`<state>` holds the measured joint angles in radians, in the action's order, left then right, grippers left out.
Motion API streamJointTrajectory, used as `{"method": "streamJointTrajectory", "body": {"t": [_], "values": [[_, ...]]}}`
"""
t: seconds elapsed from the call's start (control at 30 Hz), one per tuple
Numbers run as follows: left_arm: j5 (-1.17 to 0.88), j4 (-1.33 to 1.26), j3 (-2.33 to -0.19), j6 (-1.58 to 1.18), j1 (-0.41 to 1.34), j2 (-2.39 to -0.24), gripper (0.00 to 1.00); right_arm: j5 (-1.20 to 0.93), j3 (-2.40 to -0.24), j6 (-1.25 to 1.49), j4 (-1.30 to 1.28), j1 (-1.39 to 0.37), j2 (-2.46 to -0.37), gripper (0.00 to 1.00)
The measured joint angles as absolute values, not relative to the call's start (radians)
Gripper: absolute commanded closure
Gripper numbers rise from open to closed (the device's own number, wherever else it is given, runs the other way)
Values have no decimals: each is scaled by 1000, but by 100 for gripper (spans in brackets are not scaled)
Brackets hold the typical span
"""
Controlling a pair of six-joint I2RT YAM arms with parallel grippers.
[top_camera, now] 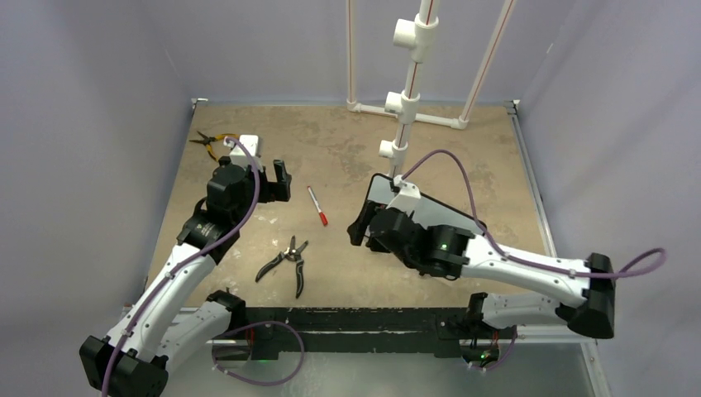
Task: Write a sentence on the whiteboard
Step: Move the whiteboard to the center of the board, then pick up the whiteboard marker from the center of the board.
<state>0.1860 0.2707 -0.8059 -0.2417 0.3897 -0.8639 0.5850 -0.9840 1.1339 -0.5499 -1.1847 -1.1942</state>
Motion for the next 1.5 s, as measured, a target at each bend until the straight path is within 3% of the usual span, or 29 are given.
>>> {"method": "streamJointTrajectory", "body": {"t": [0.23,0.43,0.7,1.0,1.27,1.5], "values": [[186,261,-799,-224,390,-860,2,527,-988,976,-506,-1185,-975,6],[150,250,-799,-220,390,-905,1,538,-1085,847,-563,-1135,-973,2],[90,249,-799,-221,387,-944,1,388,-1097,612,-501,-714,-903,1],[54,244,-798,-224,385,-946,2,256,-1082,453,-381,-433,-956,1],[-72,210,-770,-260,382,-996,6,-65,-932,430,-134,24,-960,1],[-91,207,-752,-323,382,-1069,7,-244,-694,455,96,186,-940,1]]}}
